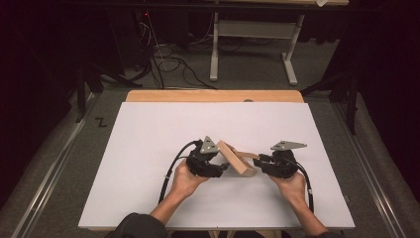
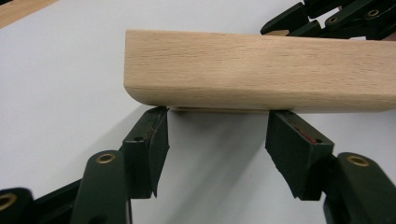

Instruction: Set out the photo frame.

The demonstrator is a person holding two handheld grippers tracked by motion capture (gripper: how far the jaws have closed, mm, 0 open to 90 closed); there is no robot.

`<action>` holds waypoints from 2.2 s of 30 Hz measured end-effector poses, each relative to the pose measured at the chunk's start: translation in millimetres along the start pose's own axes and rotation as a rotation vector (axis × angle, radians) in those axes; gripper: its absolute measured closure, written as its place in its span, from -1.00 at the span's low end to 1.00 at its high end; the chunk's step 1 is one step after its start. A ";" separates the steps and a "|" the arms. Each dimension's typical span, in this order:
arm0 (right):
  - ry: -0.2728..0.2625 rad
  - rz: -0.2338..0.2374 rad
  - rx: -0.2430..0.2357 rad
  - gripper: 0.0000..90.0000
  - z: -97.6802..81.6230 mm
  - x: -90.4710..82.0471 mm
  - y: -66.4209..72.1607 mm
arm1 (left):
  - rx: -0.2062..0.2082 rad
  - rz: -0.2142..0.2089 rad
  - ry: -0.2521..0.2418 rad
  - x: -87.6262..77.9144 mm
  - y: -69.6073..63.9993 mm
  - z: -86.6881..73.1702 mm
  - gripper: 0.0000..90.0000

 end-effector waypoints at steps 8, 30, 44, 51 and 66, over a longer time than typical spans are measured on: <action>-0.008 -0.012 0.003 0.44 0.7 -1.8 -3.7 | 0.010 0.015 -0.006 2.4 0.3 5.9 -0.13; -0.009 -0.018 0.003 0.40 -0.7 -6.3 -9.6 | -0.033 -0.009 -0.031 12.7 -0.7 18.9 -0.13; -0.022 -0.009 -0.001 0.38 0.3 -9.4 -7.2 | -0.051 -0.013 -0.050 18.6 -0.5 25.0 -0.09; -0.033 -0.007 -0.010 0.36 -0.4 -13.0 -5.9 | -0.051 -0.011 -0.045 21.0 -1.3 26.3 -0.09; -0.065 -0.018 -0.119 0.26 -3.1 -32.2 10.1 | -0.048 -0.008 -0.040 21.4 -1.3 26.3 -0.09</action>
Point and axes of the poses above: each handheld gripper's, and its own axes: x roughly forward along the jaws, z roughly out of its top, y roughly to its left, the point moved 10 cm from there along x, roughly forward along the jaws, and after that the axes turned 1 degree about -z, right-handed, at the moved point
